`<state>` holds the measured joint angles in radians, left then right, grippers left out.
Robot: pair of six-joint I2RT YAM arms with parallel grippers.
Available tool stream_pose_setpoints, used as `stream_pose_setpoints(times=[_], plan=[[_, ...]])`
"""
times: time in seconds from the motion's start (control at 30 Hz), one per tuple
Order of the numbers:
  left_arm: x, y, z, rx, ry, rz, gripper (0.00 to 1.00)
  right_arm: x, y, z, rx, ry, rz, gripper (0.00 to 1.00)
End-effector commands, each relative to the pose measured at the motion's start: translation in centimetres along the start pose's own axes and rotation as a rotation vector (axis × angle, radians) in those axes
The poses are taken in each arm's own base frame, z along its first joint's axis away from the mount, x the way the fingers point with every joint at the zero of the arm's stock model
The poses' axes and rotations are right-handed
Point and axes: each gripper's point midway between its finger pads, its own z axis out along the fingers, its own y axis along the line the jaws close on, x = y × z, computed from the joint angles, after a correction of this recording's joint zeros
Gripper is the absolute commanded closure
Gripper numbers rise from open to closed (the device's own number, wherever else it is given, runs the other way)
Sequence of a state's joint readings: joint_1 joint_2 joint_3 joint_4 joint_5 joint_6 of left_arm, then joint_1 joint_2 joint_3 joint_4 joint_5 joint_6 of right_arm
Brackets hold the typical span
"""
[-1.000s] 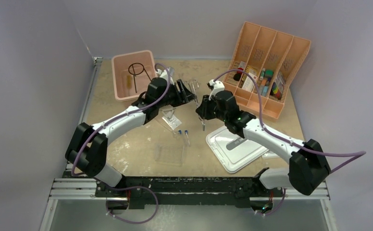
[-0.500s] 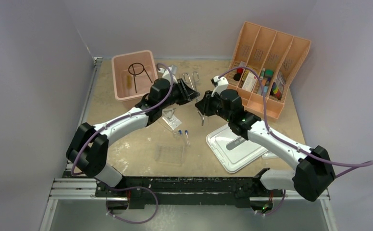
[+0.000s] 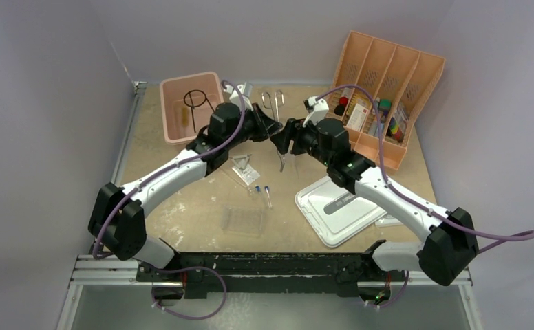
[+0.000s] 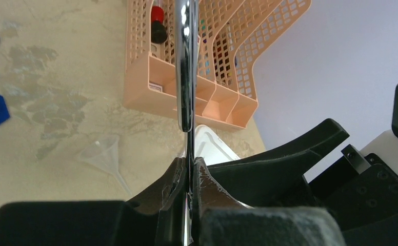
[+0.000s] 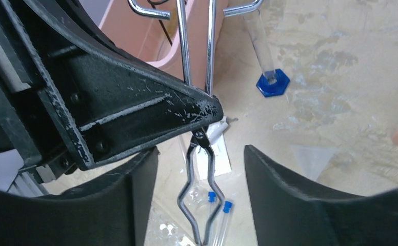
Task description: Organize the chemistry lab equipment
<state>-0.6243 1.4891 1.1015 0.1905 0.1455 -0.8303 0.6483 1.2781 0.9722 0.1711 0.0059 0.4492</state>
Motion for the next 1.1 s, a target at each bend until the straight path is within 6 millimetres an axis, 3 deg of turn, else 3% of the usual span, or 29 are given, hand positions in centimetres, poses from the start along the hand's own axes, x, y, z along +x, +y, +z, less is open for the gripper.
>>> stream_pose_setpoints(times=[0.0, 0.07, 0.27, 0.5, 0.67, 0.8, 0.97, 1.07], plan=[[-5.8, -3.8, -2.2, 0.014, -0.094, 0.191, 1.0, -5.3, 2.4, -0.7, -0.063, -0.14, -0.007, 0.32], [-6.8, -3.0, -2.7, -0.032, -0.079, 0.227, 1.0, -6.1, 2.6, -1.1, -0.065, -0.161, -0.018, 0.29], [-13.1, 1.8, -6.1, -0.22, -0.153, 0.244, 1.0, -8.2, 3.0, -1.7, -0.06, -0.212, -0.049, 0.26], [-18.4, 9.8, -11.6, -0.627, -0.174, 0.315, 1.0, -7.9, 2.4, -0.5, -0.023, -0.187, -0.052, 0.26], [-21.8, 14.2, -15.0, -0.822, -0.197, 0.307, 1.0, -7.4, 1.9, 0.6, 0.0, -0.16, -0.052, 0.26], [-22.7, 17.4, -15.1, -0.898, -0.166, 0.289, 1.0, -7.1, 1.1, 1.9, 0.054, -0.108, -0.046, 0.29], [-22.3, 22.2, -13.6, -0.986, -0.061, 0.246, 1.0, -6.9, 0.7, 2.8, 0.071, -0.08, -0.054, 0.29], [-22.6, 25.3, -13.8, -1.079, -0.04, 0.225, 1.0, -6.8, 0.5, 2.9, 0.069, -0.073, -0.058, 0.3]])
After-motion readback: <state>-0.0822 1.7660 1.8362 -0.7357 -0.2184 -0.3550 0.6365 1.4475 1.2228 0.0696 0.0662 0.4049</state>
